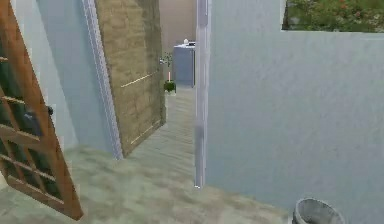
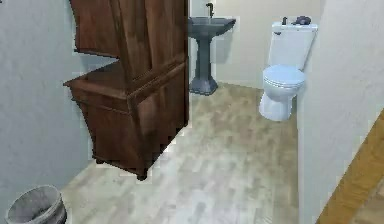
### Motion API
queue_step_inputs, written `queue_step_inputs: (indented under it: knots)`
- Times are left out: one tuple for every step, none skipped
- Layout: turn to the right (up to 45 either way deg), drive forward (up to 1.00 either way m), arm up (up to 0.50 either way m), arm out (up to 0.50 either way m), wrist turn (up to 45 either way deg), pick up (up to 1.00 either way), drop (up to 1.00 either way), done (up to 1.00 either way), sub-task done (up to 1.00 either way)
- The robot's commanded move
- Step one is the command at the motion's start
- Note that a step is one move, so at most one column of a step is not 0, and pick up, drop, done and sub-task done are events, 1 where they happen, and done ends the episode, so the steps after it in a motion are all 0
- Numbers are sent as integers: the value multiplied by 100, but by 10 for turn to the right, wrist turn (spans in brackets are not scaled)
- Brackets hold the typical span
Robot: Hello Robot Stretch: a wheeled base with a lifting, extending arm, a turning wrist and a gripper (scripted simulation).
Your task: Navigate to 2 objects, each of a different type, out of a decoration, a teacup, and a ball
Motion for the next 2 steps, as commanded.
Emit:
queue_step_inputs:
  knots:
    - [-450, 0, 0, 0, 0, 0, 0, 0, 0]
    - [-60, 0, 0, 0, 0, 0, 0, 0, 0]
